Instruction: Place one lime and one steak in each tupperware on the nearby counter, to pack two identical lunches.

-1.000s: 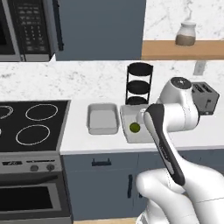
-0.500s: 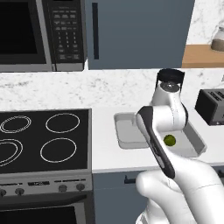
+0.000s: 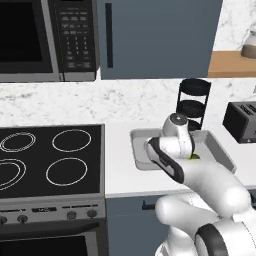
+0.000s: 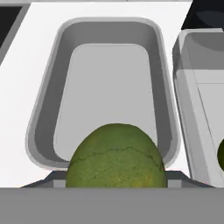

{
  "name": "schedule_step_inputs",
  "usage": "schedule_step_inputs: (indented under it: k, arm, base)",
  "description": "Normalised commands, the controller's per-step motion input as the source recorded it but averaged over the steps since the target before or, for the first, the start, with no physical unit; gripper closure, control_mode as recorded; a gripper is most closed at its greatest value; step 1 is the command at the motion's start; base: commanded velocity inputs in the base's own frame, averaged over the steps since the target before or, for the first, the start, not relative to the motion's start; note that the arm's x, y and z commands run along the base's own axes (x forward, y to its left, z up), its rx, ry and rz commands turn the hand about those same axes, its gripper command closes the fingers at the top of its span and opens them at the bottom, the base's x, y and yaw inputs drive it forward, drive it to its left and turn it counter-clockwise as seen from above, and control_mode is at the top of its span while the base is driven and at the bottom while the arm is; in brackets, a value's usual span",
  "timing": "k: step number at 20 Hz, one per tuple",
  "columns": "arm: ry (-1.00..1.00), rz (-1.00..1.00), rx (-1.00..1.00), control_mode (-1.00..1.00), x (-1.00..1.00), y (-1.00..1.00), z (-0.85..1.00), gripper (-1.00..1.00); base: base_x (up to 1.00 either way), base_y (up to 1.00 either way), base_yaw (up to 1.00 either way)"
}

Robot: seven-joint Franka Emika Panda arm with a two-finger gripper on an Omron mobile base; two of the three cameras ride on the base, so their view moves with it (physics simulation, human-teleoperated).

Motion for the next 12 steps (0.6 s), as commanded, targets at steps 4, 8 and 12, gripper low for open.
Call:
schedule_step_inputs:
  k: [4, 8, 12]
  arm:
    - [0.12, 0.0, 0.06, -1.0, 1.0, 0.0, -0.25, 1.0]
    - [0.17, 0.0, 0.05, -1.0, 1.0, 0.0, -0.31, 1.0]
    - [0.07, 0.0, 0.0, -1.0, 0.95, 0.0, -0.64, -1.0]
  base:
    - [0.0, 0.0, 0.0]
    - [0.0, 0.0, 0.0]
    - [0.0, 0.0, 0.0]
